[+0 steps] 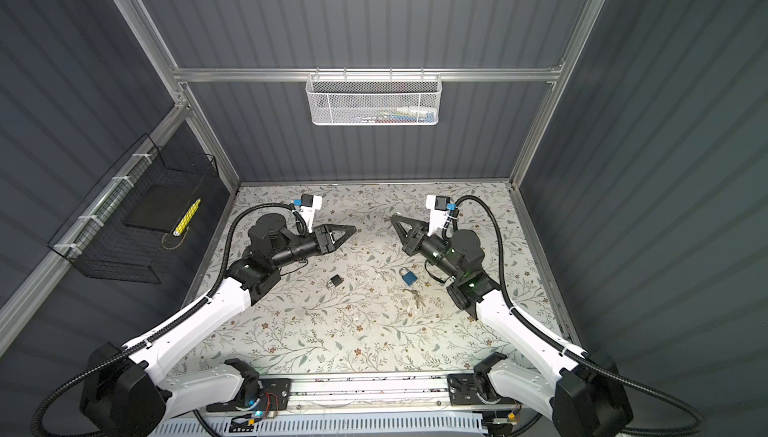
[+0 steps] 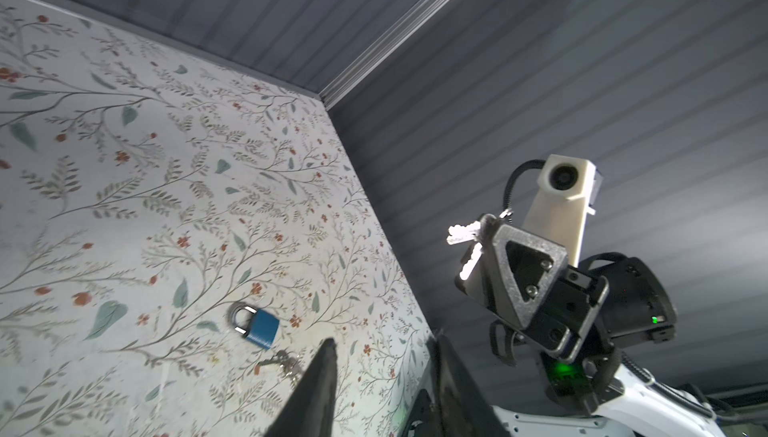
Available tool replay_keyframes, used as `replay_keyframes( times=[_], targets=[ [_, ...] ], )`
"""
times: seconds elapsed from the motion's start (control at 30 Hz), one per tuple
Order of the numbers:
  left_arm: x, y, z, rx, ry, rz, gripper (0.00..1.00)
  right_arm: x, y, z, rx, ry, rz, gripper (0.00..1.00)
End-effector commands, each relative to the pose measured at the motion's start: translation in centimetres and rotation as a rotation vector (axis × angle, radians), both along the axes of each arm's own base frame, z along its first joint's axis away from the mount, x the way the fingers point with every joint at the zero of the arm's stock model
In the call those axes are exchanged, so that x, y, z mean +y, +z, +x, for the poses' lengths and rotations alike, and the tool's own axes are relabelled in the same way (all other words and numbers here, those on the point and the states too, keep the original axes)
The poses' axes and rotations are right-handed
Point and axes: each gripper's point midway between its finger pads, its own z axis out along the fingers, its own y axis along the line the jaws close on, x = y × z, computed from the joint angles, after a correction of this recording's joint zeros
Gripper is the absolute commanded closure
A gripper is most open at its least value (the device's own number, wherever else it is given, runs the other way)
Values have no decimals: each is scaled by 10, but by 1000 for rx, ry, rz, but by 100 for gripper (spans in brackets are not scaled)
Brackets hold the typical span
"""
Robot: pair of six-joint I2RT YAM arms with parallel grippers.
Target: Unlock with the key
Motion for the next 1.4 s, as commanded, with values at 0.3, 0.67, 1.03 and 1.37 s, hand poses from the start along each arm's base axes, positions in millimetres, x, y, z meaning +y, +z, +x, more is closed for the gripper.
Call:
replay_keyframes(
  times=[0.3, 0.67, 1.03, 1.37],
  targets=[
    [-15, 34, -11, -81, -107, -110, 65, 9, 18, -4, -78, 22, 121, 100],
    [-37, 40, -25, -127, -180, -130, 62, 21, 30, -12, -139, 80, 193, 100],
    [-41, 56, -25, -157, -200, -219, 61, 32, 36, -23, -175, 135, 257, 100],
    [-42, 70, -26, -182, -214, -271, 72, 33, 40, -28, -182, 163, 299, 100]
  ],
)
